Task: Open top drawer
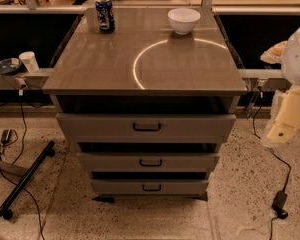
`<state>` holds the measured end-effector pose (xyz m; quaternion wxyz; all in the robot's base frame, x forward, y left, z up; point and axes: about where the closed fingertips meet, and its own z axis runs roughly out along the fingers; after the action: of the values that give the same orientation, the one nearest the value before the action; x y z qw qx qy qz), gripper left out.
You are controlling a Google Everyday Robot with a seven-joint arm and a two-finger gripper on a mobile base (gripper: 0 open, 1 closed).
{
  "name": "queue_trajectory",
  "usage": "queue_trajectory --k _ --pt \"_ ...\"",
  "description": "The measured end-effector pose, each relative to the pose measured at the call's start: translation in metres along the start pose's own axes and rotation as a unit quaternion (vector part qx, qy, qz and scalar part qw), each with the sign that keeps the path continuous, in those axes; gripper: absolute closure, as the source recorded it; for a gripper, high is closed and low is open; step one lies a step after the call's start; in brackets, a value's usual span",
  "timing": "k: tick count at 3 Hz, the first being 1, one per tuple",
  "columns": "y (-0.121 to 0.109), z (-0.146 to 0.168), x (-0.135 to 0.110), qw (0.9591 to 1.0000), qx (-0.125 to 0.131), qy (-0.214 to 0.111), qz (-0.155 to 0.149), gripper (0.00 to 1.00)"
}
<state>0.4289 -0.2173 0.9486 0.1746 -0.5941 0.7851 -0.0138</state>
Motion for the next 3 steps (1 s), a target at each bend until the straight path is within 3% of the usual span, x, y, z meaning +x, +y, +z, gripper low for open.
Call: queue_trajectory --k 3 --pt "0.047 0.086 0.004 0.9989 -0.031 -0.035 0.009 0.0"
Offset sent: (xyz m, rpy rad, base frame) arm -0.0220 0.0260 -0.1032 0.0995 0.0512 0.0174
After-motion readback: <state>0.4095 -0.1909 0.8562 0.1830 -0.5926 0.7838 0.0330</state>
